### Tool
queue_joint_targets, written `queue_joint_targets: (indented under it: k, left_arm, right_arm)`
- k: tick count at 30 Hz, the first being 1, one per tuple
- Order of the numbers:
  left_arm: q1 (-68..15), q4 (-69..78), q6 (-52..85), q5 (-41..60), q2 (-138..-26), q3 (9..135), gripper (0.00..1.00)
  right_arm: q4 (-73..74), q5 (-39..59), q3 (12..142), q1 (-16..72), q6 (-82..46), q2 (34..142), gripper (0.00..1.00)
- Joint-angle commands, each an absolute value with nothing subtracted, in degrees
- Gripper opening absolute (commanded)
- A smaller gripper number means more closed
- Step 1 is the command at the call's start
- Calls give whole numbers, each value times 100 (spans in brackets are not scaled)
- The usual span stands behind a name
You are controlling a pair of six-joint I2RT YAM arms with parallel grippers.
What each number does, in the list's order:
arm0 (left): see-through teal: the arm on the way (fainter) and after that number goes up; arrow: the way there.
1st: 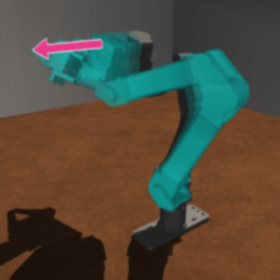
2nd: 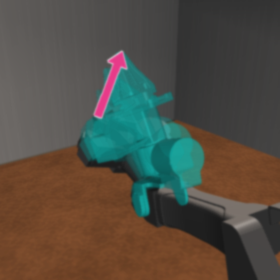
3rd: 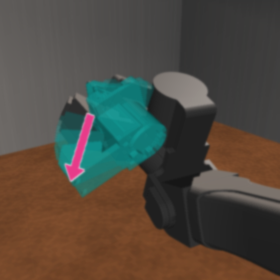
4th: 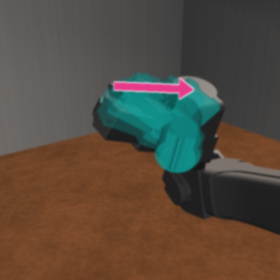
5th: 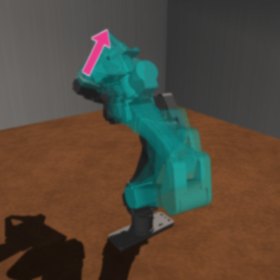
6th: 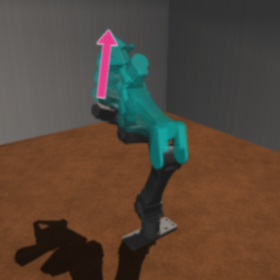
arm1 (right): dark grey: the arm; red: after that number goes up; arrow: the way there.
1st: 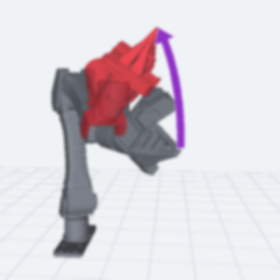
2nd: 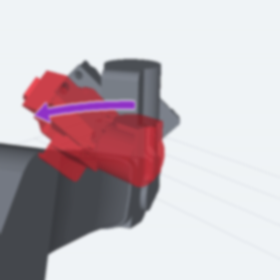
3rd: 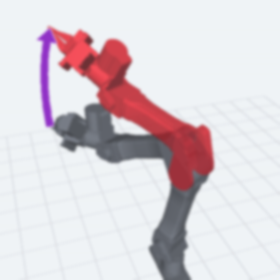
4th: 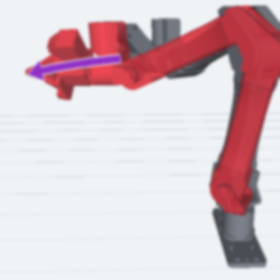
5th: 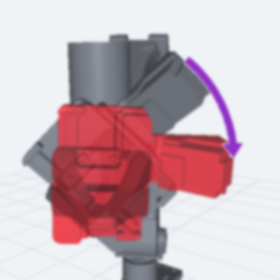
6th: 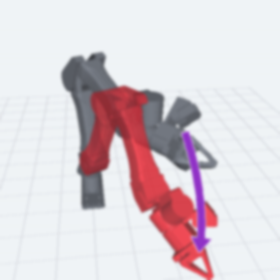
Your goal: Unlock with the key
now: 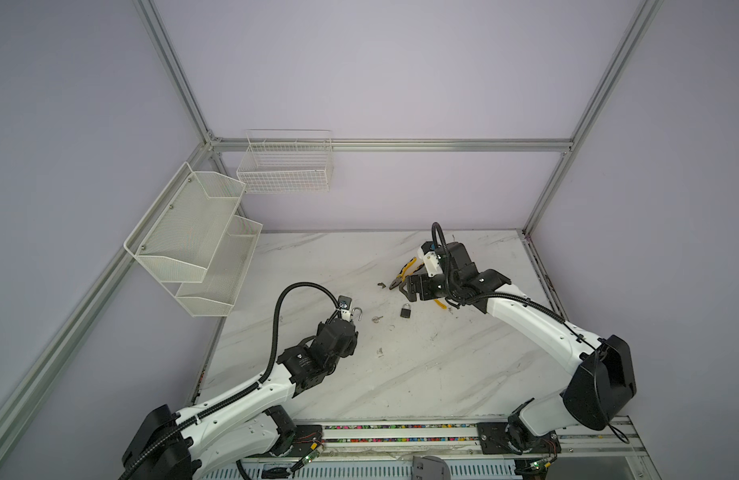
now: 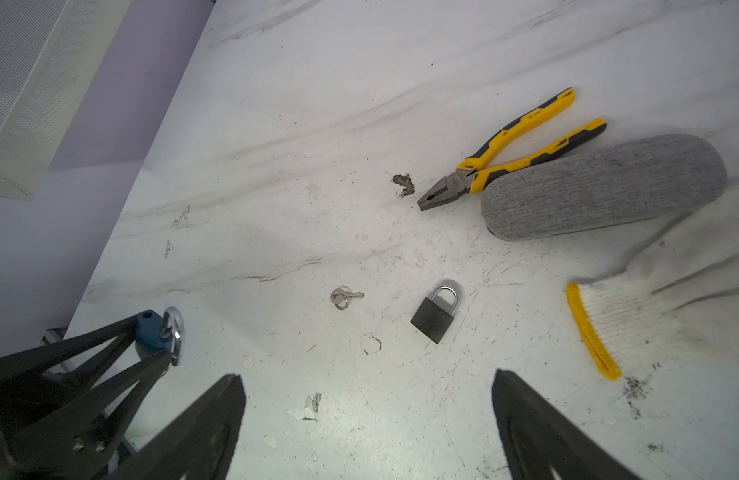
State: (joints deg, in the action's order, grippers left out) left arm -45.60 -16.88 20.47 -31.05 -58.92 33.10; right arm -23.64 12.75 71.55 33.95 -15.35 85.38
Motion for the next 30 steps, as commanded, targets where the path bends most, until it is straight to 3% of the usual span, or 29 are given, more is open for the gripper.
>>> queue_joint_targets:
  k: [1, 11, 21, 22, 27, 30]
  left_arm:
    - [-4476, -2088, 2831, -3196, -6289, 3766, 0]
    - [-4298, -2062, 3650, -2526, -7472, 3919, 0]
    - [-4218, -2169, 3985, -2155, -7893, 3900, 0]
    - [-4210, -2205, 4022, -2131, -7923, 3910, 2]
    - [-4175, -2323, 4069, -2072, -7874, 3930, 40]
    - [-4154, -2511, 4054, -2129, -7673, 3985, 51]
  right_arm:
    - [-1585, 1151, 6880, 3393, -1881, 8309, 95]
    - [-1192, 1109, 6401, 3397, -2097, 8261, 95]
    - [-1160, 936, 6271, 3395, -2101, 8294, 95]
    - [-1169, 954, 6267, 3401, -2099, 8314, 95]
    - [-1145, 906, 6249, 3423, -2083, 8365, 95]
    - [-1092, 827, 6258, 3469, -2004, 8383, 94]
